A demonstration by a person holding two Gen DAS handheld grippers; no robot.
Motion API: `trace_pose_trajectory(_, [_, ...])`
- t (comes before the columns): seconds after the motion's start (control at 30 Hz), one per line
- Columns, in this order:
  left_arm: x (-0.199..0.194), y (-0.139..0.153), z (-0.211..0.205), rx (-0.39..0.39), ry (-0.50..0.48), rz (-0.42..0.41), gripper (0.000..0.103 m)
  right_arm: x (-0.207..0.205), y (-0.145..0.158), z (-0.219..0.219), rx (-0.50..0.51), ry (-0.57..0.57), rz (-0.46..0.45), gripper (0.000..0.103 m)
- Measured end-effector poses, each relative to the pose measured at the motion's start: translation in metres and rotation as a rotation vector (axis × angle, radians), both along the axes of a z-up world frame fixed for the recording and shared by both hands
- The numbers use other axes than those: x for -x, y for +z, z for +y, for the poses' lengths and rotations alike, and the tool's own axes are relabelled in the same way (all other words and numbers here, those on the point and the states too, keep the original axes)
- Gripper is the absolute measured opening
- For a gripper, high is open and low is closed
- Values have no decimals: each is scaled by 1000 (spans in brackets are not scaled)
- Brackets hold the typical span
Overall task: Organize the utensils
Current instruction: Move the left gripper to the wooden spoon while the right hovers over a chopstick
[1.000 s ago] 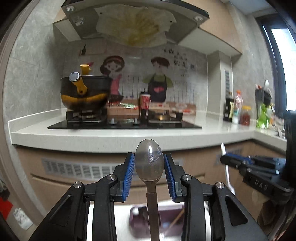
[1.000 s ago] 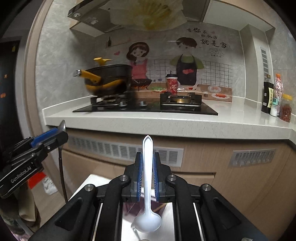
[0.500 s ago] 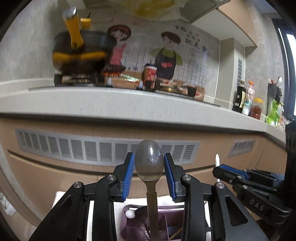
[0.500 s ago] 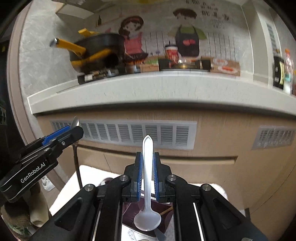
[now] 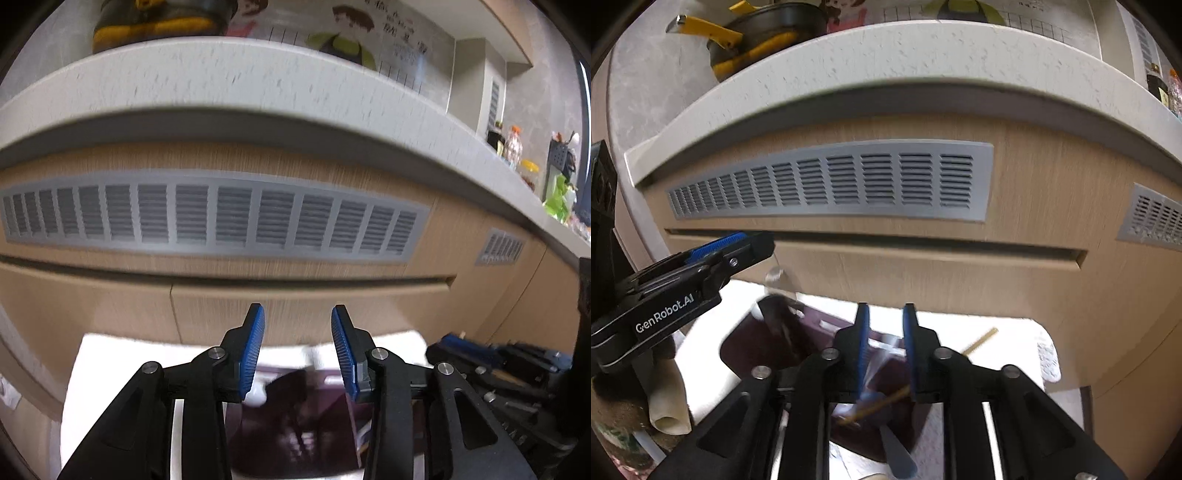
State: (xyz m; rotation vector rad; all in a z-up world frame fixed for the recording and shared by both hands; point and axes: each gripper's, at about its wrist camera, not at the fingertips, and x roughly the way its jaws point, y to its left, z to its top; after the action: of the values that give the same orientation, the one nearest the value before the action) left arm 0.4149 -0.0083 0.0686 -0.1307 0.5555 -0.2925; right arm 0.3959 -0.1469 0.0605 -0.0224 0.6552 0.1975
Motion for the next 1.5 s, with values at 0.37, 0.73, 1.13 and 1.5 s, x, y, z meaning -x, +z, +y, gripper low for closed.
trace_pose_trajectory(0.37, [95, -24, 40, -87, 71, 154, 56, 70, 2, -26, 66, -25, -19, 59])
trace_pose_trajectory(0.73, [190, -82, 49, -199, 77, 294, 68, 157, -49, -8, 189, 147, 86, 94])
trace_pose_trajectory(1.13, [234, -116, 62, -178, 123, 394, 68, 225, -122, -4, 152, 248, 372, 77])
trace_pose_trajectory(1.5, [230, -113, 61, -195, 131, 387, 70, 207, -138, 37, 83, 294, 391, 72])
